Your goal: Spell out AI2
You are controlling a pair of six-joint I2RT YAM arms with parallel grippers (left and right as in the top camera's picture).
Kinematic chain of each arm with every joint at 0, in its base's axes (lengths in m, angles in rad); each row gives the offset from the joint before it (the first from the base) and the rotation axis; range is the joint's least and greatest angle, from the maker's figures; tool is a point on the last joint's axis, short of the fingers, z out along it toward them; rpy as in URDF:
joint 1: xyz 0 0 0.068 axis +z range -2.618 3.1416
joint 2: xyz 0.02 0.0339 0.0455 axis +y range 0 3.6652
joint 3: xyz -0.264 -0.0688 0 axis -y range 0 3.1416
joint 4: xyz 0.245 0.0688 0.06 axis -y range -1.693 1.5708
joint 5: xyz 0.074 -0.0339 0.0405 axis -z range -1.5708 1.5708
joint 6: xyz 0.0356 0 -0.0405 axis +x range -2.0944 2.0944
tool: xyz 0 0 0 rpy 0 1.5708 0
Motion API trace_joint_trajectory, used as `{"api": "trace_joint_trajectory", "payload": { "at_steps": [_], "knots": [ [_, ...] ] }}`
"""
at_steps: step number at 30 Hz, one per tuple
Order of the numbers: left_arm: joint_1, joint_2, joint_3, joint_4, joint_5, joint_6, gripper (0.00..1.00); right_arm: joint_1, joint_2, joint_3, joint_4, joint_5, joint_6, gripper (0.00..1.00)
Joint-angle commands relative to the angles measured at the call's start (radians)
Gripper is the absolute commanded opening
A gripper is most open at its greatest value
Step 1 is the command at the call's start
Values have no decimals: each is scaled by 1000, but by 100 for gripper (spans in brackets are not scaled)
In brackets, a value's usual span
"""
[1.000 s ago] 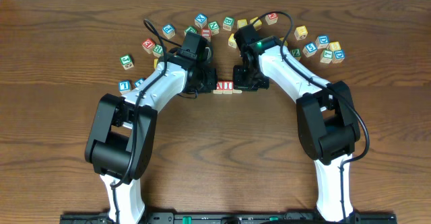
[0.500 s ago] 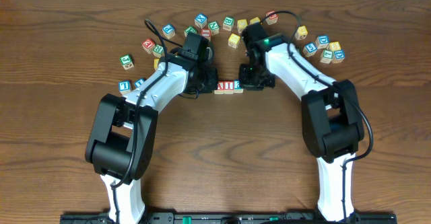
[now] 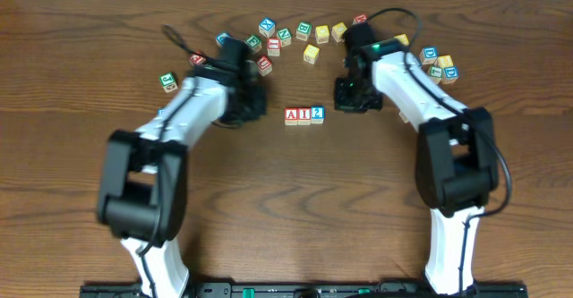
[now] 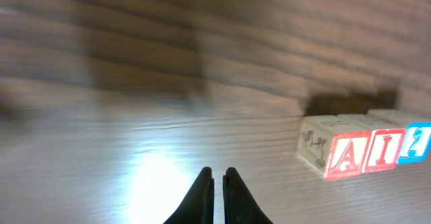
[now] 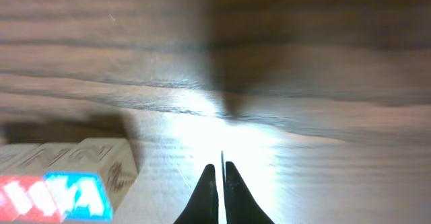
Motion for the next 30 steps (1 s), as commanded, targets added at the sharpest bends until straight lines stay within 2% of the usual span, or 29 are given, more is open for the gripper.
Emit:
{"api": "trace_joint_trajectory", "payload": {
  "at_steps": [1, 4, 5, 6, 8, 10, 12, 13, 21, 26, 30],
  "knots": [
    [63, -139, 46, -21, -29, 50, 8, -34, -143, 0, -1, 12, -104, 1],
    [108, -222, 46, -29, -29, 49, 10, -47, -230, 0, -8, 12, -170, 1],
    [118, -242, 46, -28, -29, 49, 37, -49, -262, 0, -8, 12, -183, 2],
    [127, -263, 46, -28, -29, 49, 98, -52, -302, 0, -8, 12, -195, 4],
    [136, -290, 46, -24, -28, 43, 98, -56, -373, 0, -13, 12, -207, 15],
    [137, -301, 46, -5, -28, 16, 98, -58, -446, 0, -21, 12, -208, 36],
    [137, -303, 46, -2, -29, 16, 98, -60, -522, 0, -36, 11, -208, 86],
    [137, -302, 46, -2, -29, 16, 98, -60, -555, 0, -46, 11, -208, 99],
    [137, -301, 46, -2, -29, 16, 98, -56, -752, 0, -73, 11, -207, 99],
    [137, -301, 46, -2, -29, 16, 98, -56, -801, 0, -93, 11, -208, 99],
    [137, -301, 46, -2, -29, 16, 98, -57, -824, 0, -121, 110, -234, 99]
  ]
}}
